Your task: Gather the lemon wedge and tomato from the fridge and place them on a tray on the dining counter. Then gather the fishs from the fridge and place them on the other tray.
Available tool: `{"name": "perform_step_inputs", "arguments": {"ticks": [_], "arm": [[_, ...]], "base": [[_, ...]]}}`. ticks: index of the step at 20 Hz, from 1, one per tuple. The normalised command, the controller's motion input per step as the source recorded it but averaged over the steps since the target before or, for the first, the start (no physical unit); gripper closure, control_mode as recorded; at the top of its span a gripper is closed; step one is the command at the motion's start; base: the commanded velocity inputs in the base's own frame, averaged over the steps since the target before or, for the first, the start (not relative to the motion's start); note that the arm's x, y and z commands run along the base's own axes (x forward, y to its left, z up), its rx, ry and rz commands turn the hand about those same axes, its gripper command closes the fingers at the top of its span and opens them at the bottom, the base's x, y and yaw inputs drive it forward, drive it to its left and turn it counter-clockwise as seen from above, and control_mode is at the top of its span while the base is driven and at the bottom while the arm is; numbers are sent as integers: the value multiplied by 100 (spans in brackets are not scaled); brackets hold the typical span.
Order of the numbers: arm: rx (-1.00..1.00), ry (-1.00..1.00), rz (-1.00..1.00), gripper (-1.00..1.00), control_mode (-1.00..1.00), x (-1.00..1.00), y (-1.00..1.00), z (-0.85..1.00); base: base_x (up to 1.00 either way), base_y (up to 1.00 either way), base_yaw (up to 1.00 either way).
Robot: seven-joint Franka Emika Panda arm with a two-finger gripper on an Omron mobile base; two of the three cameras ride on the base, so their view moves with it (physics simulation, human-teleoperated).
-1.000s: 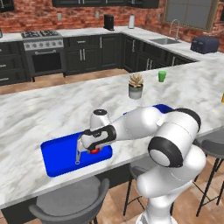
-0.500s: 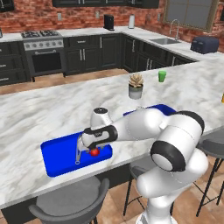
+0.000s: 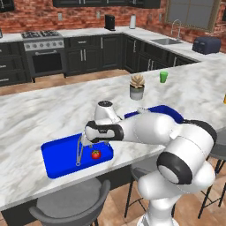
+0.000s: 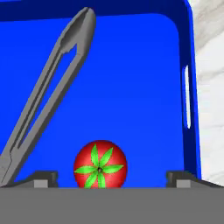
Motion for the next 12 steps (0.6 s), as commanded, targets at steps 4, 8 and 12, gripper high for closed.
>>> {"name": "perform_step_inputs", "arguments": {"ticks": [4,8,12], "arm": [[0,0,0,-100,-100,-17,-50,52],[0,0,-1,-100,-100,-32,-69,31],[0,0,-2,-100,-100,-45,-66,30]], "base": [[0,0,0],[0,0,0],[0,0,0]]}}
